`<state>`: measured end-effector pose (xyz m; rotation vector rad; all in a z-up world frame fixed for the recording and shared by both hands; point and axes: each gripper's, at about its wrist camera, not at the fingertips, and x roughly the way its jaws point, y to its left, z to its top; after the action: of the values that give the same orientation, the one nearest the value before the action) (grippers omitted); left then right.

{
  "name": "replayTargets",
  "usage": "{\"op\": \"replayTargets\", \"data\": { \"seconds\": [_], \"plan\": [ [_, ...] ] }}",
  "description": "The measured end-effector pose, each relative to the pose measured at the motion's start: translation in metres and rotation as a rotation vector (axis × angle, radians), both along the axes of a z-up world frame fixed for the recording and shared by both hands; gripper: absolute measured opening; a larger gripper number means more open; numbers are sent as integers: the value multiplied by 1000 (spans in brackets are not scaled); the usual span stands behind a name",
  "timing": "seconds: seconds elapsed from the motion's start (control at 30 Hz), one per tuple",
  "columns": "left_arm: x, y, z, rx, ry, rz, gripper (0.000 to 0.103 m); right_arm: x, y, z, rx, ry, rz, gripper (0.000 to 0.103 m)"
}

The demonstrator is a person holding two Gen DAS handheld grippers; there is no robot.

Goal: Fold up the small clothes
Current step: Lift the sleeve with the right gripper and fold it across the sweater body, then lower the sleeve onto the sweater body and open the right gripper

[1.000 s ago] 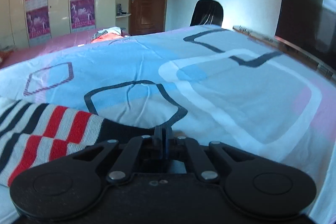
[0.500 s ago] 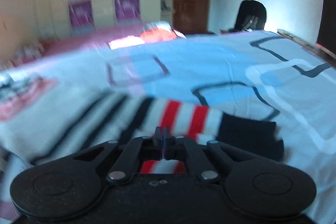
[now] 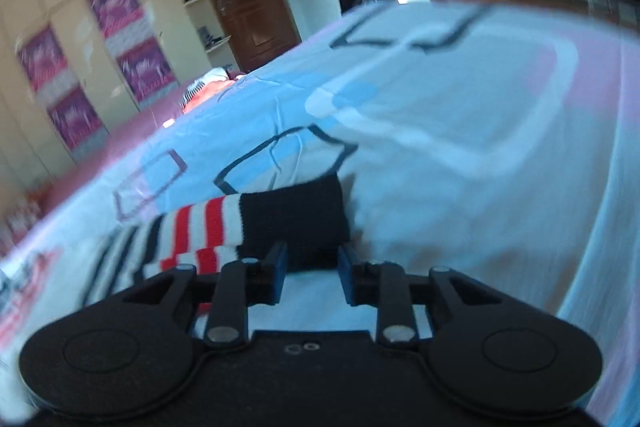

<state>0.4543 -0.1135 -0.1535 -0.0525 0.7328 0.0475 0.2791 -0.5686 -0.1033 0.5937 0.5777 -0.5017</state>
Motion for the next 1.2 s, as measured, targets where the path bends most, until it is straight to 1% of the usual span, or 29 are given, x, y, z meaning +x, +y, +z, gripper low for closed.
{"op": "replayTargets", "data": {
  "seconds": [0.07, 0.1, 0.17, 0.23, 0.27, 0.3, 0.33, 0.37, 0.4, 0.43, 0.47, 0.5, 0.53, 0.6, 0.7, 0.8, 0.83, 0.87, 0.93, 1.0, 1.1, 1.2],
  "plan": [
    [0, -1, 0, 2, 2, -1, 103, -2, -11, -10, 128, -41, -37, 31],
    [1, -1, 0, 3, 3, -3, 103, -3, -19, -18, 202, -83, -65, 31],
    [1, -1, 0, 3, 4, -3, 103, -1, -29, -28, 312, -170, -111, 34],
    [2, -2, 0, 7, 7, -4, 103, 8, -35, -33, 358, -212, -125, 34],
    [2, -2, 0, 10, 8, -5, 103, 14, -37, -35, 366, -220, -124, 31],
    [4, -3, 0, 13, 9, -5, 103, 20, -37, -37, 368, -212, -113, 8],
    [5, -3, 0, 15, 10, -4, 103, 29, -37, -36, 343, -178, -81, 6],
    [5, -3, 0, 16, 11, -3, 103, 36, -33, -28, 254, -130, -57, 6],
    [6, -3, 0, 16, 12, -2, 103, 38, -23, -13, 95, -86, -12, 5],
    [5, -3, 0, 16, 12, -3, 103, 43, -4, 1, -122, -21, 48, 5],
    [5, -2, 0, 16, 13, -6, 103, 46, 14, 4, -299, 55, 97, 5],
    [4, -2, 0, 16, 13, -8, 103, 55, 22, -6, -404, 167, 133, 6],
    [4, -2, 0, 15, 14, -10, 103, 59, 20, -16, -405, 197, 146, 6],
    [1, 1, 3, 7, 18, -13, 103, 66, 24, -13, -438, 202, 156, 6],
    [-8, 11, 8, -7, 17, -5, 103, 73, 23, -13, -403, 188, 129, 6],
    [-21, 29, 17, -20, 1, 6, 103, 71, 17, -9, -310, 133, 77, 6],
    [-25, 36, 21, -17, -7, 8, 103, 66, 18, -6, -295, 98, 69, 6],
    [-29, 43, 24, -14, -15, 9, 103, 66, 25, -1, -304, 70, 71, 6],
    [-35, 58, 30, -17, -27, 17, 103, 60, 49, 12, -322, 12, 100, 6],
    [-40, 74, 34, -36, -39, 25, 103, 72, 83, 29, -329, -51, 167, 6],
    [-44, 98, 39, -59, -59, 27, 103, 98, 152, 48, -338, -121, 329, 6],
    [-45, 125, 42, -77, -73, 38, 103, 124, 226, 49, -301, -144, 496, 6]
  ]
}}
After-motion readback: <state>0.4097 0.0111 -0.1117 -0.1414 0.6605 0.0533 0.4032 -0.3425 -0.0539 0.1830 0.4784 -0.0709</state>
